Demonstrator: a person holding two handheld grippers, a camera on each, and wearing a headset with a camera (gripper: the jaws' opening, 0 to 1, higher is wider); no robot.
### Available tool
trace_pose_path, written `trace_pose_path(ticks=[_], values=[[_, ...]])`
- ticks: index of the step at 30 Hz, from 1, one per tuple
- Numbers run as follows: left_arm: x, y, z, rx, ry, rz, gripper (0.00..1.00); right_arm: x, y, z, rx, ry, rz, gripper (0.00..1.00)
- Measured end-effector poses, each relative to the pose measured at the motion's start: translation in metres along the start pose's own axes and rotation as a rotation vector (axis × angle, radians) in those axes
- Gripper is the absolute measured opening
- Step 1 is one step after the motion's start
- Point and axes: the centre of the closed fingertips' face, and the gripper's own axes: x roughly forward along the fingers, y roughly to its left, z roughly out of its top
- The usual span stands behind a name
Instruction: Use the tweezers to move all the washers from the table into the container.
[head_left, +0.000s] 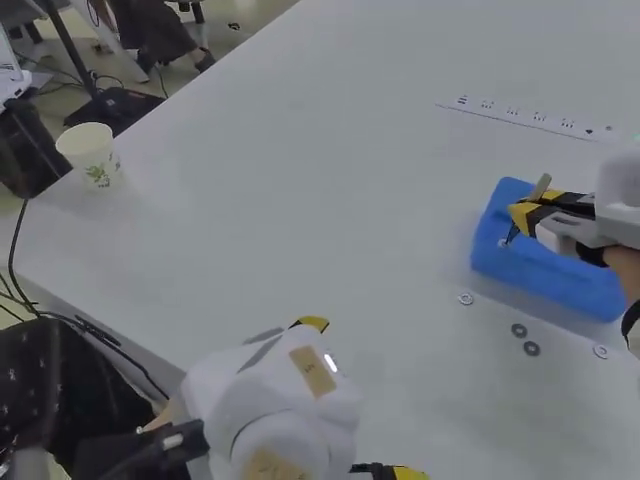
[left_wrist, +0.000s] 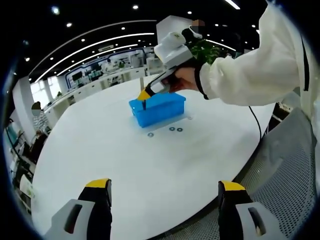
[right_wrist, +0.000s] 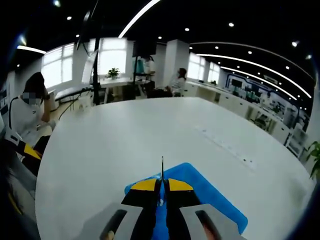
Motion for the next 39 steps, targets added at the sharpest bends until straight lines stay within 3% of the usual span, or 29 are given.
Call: trace_pose_path(ticks=[26, 39], values=[[0.0, 0.0, -0.003, -0.001, 0.015, 0.002, 0.89, 0.008, 0.0, -0.008, 0.036, 0.007, -0.01, 0.03], [0.0, 0.001, -0.004, 0.003, 0.024, 0.009, 0.87, -0.019, 0.006, 0.011, 0.023, -0.037, -0.019, 0.03]])
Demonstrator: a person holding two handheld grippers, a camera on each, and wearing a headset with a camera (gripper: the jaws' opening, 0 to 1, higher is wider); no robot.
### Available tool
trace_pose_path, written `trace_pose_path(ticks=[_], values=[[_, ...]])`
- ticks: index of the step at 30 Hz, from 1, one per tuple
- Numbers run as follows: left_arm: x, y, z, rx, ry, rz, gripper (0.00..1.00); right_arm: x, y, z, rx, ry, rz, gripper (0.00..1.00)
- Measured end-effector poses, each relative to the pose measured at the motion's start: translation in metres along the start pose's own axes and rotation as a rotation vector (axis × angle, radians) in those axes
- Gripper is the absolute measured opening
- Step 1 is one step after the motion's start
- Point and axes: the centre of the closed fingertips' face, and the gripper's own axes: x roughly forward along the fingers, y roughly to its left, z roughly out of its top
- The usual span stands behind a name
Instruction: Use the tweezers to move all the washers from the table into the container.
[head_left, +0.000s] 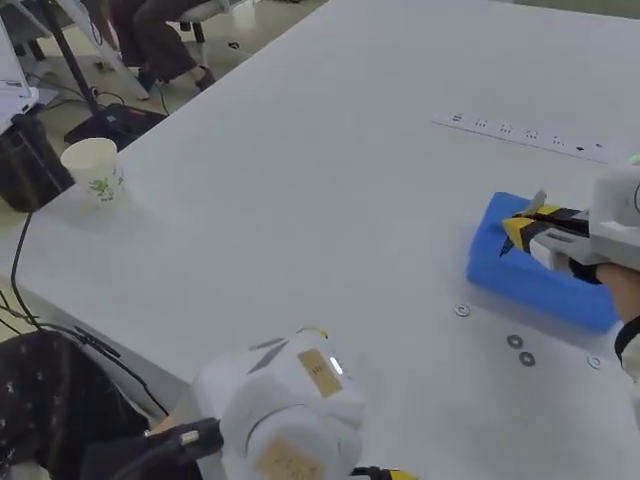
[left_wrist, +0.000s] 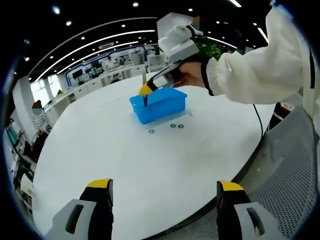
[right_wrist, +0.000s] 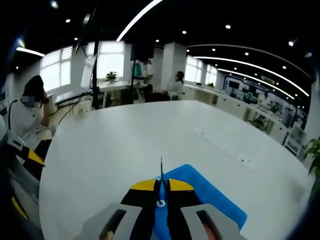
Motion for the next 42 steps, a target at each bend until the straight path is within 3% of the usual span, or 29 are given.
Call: trace_pose_path(ticks=[6, 14, 26, 42], values=[[0.0, 0.001, 0.001, 0.004, -0.009, 0.004, 0.88, -0.021, 0.008, 0.021, 0.005, -0.059, -0.004, 0.03], [-0.001, 0.0, 0.002, 0.013, -0.019, 0.005, 0.88, -0.036, 0.029, 0.029, 0.009, -0.091, 0.021, 0.03], [-0.001, 0.0, 0.002, 0.016, -0.019, 0.002, 0.88, -0.035, 0.053, 0.009, 0.037, -0.063, 0.057, 0.03], [0.0, -0.002, 0.0, 0.019, -0.005, -0.007, 0.86, -0.018, 0.062, -0.016, 0.081, -0.013, 0.094, 0.03]])
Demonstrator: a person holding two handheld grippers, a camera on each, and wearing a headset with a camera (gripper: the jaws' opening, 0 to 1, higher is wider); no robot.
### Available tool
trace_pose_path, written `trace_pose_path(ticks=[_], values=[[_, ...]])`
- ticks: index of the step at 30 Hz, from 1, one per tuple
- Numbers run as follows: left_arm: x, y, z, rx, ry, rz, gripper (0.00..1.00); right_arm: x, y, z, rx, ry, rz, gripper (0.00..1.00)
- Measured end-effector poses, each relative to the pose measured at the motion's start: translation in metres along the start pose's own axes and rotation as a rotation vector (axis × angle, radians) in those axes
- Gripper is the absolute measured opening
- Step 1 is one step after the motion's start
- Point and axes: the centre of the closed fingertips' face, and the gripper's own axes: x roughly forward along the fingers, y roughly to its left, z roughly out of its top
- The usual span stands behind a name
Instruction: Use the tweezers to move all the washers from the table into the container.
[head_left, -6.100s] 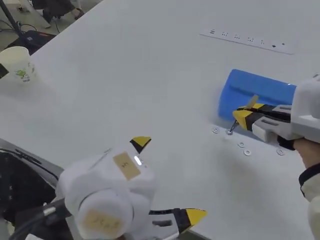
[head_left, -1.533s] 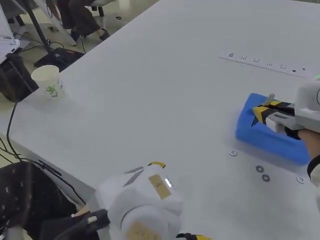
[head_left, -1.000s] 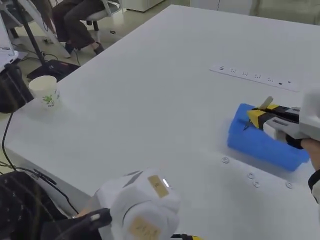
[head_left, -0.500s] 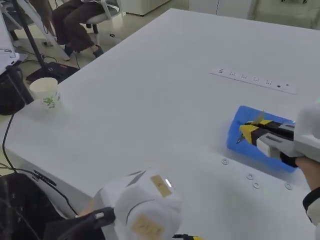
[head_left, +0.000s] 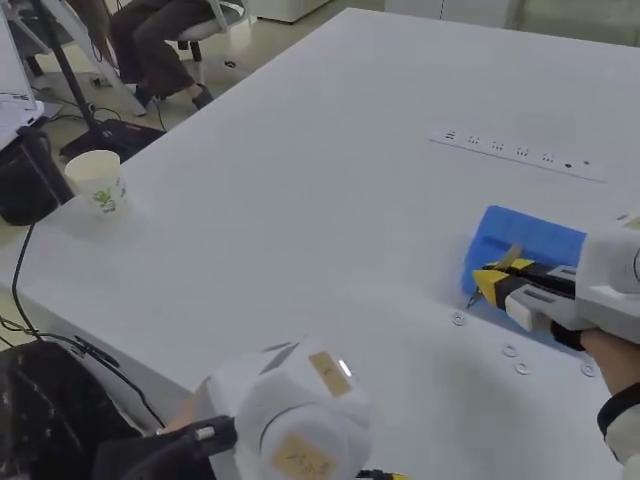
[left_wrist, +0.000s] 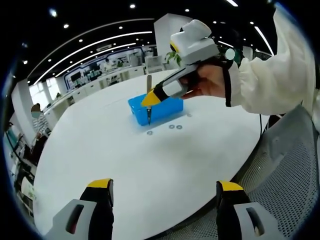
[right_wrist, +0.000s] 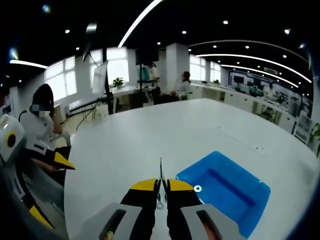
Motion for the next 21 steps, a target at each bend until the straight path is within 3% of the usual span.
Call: trace_pose_path(ticks=[21], values=[[-0.001, 0.001, 0.0, 0.001, 0.002, 0.004, 0.85, 0.011, 0.001, -0.013, 0.007, 0.033, 0.005, 0.04]])
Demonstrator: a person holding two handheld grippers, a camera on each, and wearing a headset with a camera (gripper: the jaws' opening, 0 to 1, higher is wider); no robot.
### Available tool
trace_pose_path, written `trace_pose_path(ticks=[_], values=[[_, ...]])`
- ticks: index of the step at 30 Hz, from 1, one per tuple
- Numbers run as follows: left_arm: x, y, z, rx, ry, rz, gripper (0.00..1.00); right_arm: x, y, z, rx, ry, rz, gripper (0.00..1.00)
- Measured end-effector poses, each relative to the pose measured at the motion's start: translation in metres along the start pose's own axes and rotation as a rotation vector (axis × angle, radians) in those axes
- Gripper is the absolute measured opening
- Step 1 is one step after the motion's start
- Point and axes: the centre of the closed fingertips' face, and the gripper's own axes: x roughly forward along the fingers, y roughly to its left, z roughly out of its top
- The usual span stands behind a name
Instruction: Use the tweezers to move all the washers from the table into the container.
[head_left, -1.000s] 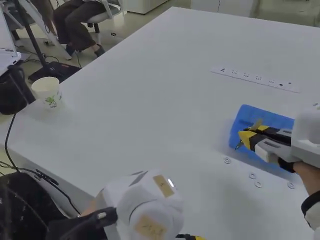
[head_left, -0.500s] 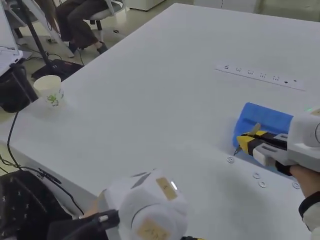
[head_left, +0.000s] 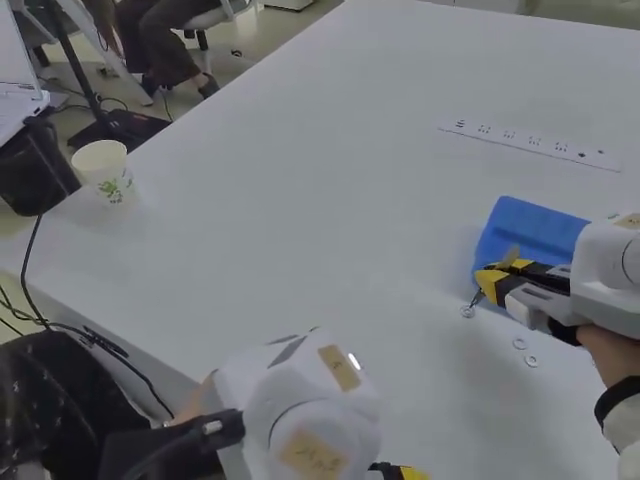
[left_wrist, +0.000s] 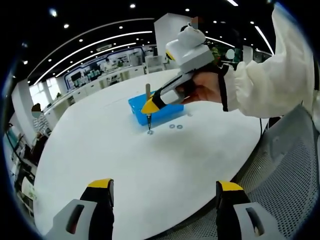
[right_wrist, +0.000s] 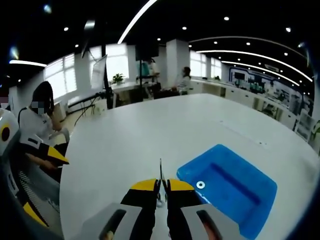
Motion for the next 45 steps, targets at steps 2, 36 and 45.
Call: trace_pose_path(ticks=[2, 36, 45], values=[[0.0, 0.0, 0.0, 0.001, 0.003, -0.001, 0.85, 0.001, 0.0, -0.002, 0.002, 0.005, 0.001, 0.04], [0.003, 0.001, -0.003, 0.016, 0.025, 0.006, 0.82, 0.003, -0.004, -0.004, -0.008, 0.046, -0.003, 0.01], [0.003, 0.0, -0.004, 0.024, 0.033, -0.001, 0.82, -0.009, 0.0, 0.007, -0.008, 0.037, -0.002, 0.01]])
